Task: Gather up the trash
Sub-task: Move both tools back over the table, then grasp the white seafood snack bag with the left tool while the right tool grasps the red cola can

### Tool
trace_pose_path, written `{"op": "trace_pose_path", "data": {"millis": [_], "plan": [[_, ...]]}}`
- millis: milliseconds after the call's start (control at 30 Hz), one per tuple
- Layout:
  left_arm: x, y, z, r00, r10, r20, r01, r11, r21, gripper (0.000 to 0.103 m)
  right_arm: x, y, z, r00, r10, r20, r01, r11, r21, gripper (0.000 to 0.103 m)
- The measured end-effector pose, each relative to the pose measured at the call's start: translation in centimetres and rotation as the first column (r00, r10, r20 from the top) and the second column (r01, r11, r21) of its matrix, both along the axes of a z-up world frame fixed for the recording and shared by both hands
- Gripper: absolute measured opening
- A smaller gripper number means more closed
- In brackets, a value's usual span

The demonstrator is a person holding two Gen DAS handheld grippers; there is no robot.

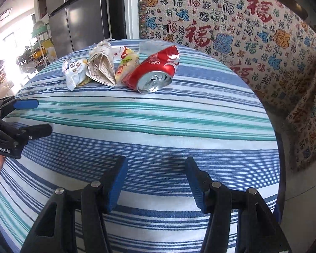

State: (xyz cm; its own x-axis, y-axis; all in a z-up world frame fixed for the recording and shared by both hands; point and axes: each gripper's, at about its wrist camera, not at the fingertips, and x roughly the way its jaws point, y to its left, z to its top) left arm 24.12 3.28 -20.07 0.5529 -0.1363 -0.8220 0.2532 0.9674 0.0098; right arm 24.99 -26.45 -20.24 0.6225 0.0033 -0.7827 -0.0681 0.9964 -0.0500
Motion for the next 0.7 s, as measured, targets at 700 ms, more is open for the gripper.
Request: {"op": "trace_pose_path", "data": {"millis": [700], "plan": [[7.4,0.7,1.5,0.995,-0.006,0.099,0.018,0.993,-0.118,0.094,0.3,0.2,-0.3,1.000,-0.012,0.023,0.012,1.000,0.000,0.064]]}}
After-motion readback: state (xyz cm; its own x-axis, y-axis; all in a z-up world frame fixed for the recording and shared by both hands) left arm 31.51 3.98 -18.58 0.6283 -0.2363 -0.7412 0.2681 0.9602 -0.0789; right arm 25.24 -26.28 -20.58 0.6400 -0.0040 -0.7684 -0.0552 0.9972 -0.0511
